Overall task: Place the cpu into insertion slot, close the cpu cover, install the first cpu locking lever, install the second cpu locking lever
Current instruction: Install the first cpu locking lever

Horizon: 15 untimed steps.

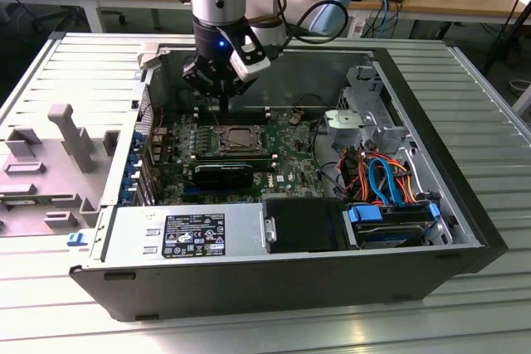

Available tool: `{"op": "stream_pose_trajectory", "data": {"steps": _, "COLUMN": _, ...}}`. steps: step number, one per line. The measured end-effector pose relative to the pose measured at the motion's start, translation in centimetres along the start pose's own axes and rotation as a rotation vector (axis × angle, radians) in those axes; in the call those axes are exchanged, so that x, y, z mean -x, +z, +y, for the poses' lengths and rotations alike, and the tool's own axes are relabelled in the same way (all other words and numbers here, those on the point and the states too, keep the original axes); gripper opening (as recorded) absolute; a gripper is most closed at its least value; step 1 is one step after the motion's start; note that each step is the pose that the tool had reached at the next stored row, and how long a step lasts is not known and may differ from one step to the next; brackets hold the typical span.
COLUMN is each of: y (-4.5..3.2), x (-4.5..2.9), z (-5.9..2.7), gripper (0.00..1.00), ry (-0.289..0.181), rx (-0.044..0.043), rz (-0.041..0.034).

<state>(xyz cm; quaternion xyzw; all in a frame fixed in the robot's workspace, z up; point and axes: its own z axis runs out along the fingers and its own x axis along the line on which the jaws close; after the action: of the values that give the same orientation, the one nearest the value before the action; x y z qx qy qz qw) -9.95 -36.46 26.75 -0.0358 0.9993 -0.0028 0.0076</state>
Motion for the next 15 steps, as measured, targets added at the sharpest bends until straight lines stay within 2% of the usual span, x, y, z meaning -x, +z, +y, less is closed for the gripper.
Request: {"op": "stream_pose_trajectory", "data": {"steps": 15, "y": -0.01, "x": -1.43, "z": 0.1, "gripper": 0.11, "ry": 0.0, "rx": -0.0001, "rz": 0.0}}
